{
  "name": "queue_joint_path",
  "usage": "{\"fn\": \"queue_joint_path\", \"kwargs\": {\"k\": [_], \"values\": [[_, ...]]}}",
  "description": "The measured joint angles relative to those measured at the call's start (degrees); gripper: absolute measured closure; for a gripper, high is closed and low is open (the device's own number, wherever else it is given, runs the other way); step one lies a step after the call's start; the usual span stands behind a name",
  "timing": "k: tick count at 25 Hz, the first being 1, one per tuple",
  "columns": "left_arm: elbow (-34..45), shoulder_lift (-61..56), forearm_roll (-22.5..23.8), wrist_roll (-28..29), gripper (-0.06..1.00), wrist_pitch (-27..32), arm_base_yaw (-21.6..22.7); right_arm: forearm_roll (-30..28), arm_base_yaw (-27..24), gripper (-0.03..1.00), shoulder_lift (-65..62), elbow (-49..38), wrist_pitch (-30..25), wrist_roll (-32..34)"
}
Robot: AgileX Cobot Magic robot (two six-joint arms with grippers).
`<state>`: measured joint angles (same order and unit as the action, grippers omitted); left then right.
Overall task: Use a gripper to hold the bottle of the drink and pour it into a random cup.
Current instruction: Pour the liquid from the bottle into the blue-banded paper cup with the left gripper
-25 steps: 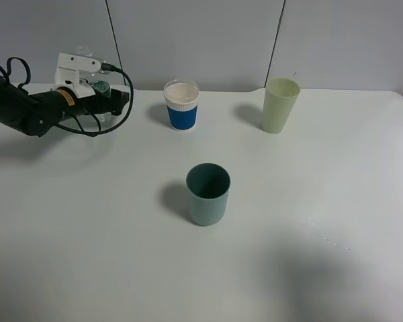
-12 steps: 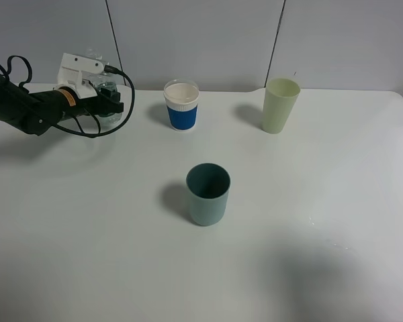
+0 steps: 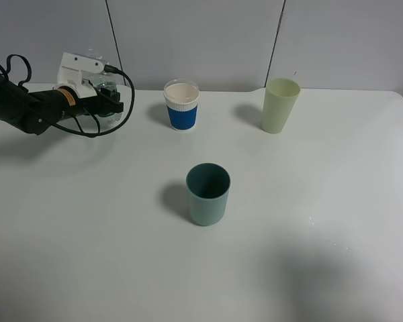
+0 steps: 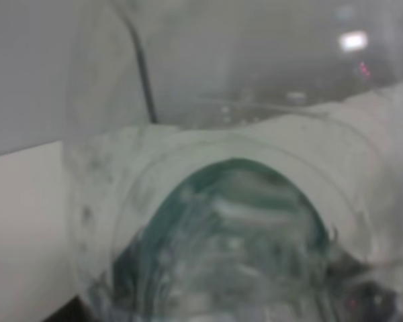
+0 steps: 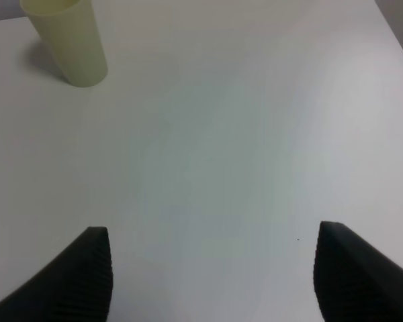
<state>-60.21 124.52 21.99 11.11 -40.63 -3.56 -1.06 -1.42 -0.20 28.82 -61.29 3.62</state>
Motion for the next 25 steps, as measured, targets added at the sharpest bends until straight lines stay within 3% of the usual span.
{"fn": "queue_joint_path", "kwargs": {"k": [8, 10, 13, 16, 25], "values": [[0.1, -6.2, -0.3, 0.1, 0.51, 2.3, 0.0, 0.0, 0.0, 0.33, 0.0, 0.0, 0.0, 0.0], [0.1, -8.1, -3.0, -0.4, 0.51, 4.0, -0.5, 0.0, 0.0, 0.33, 0.0, 0.0, 0.0, 0.0], [0.1, -10.9, -11.2, -5.4, 0.51, 7.5, -1.6, 0.0, 0.0, 0.33, 0.0, 0.0, 0.0, 0.0], [0.1, -13.4, -21.3, -16.4, 0.51, 10.7, -3.2, 0.0, 0.0, 0.33, 0.0, 0.0, 0.0, 0.0], [-0.8, -16.5, -57.4, -64.1, 0.51, 15.4, -9.7, 0.0, 0.0, 0.33, 0.0, 0.0, 0.0, 0.0]]}}
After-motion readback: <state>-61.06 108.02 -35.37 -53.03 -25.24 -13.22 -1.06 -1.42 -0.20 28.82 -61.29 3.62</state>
